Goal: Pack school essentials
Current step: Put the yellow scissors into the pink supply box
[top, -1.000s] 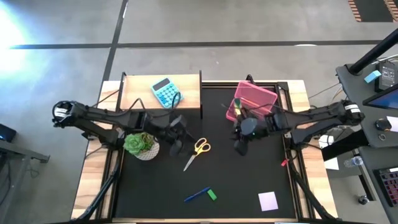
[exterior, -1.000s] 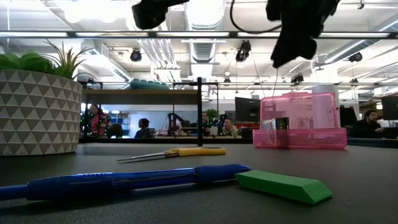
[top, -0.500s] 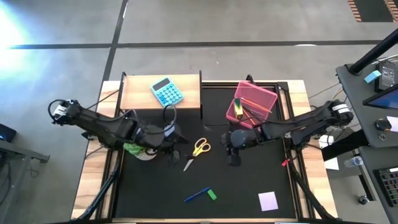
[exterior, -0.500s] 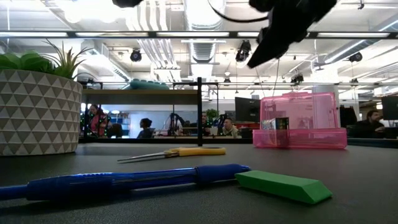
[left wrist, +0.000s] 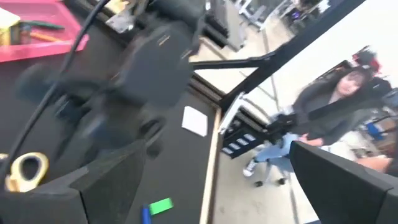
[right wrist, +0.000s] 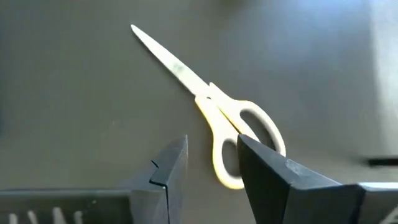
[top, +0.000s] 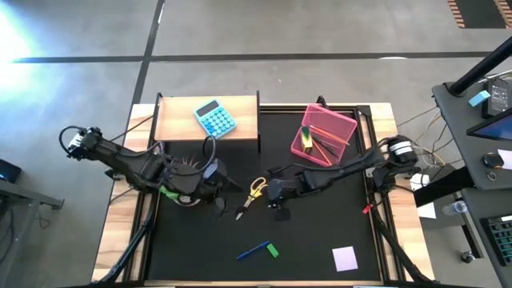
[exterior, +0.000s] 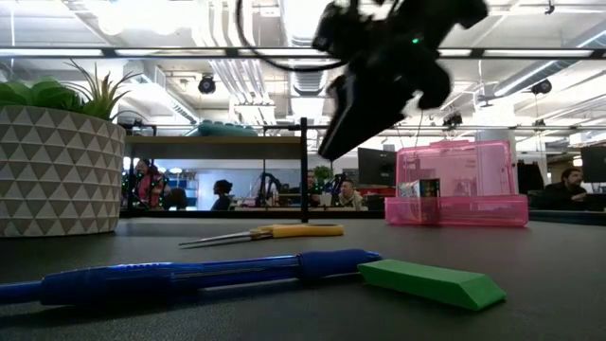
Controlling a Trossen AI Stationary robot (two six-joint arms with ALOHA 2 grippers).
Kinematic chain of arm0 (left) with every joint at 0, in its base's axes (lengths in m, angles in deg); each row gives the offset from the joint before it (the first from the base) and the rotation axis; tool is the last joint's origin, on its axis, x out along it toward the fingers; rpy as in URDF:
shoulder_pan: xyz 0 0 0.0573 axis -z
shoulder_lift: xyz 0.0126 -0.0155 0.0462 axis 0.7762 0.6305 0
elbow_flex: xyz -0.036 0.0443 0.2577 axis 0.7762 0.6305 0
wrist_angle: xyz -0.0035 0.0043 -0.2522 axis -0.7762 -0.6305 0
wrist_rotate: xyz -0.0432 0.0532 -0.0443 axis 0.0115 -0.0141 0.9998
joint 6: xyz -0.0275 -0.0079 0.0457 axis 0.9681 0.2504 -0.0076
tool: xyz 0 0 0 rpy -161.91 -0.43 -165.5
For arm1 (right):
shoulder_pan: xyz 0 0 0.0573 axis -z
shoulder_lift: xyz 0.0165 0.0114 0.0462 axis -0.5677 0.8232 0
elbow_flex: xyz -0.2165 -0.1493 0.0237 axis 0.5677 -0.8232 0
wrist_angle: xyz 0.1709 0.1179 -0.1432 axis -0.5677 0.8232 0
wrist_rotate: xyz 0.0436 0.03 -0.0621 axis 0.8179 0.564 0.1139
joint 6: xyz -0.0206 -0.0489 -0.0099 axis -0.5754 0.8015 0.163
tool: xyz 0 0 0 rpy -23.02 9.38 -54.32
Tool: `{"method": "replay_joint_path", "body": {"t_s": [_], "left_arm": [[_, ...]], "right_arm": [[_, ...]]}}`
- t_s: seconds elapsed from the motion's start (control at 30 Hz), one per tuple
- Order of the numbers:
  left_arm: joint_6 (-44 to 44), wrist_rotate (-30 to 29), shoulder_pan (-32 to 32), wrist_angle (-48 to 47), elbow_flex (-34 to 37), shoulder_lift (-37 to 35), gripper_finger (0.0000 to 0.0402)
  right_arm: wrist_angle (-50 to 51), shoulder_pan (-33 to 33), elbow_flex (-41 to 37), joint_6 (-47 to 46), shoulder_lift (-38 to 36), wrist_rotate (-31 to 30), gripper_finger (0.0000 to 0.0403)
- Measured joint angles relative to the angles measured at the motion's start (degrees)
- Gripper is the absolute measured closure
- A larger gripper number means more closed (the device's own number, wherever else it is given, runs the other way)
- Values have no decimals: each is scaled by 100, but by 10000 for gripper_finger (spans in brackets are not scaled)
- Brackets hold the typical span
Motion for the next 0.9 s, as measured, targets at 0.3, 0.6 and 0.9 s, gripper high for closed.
{"method": "replay_joint_path", "body": {"t_s": [0.3, 0.6, 0.9], "left_arm": [[-94, 26, 282, -24, -287, 0, 22], [-102, 74, 426, -22, -302, -7, 22], [-131, 194, 429, -30, -296, -11, 22]], "right_arm": [[-7, 357, 992, 278, 1057, 406, 275], [917, 672, 1871, -435, 1639, 984, 237], [1222, 564, 2263, 652, 1976, 1613, 168]]}}
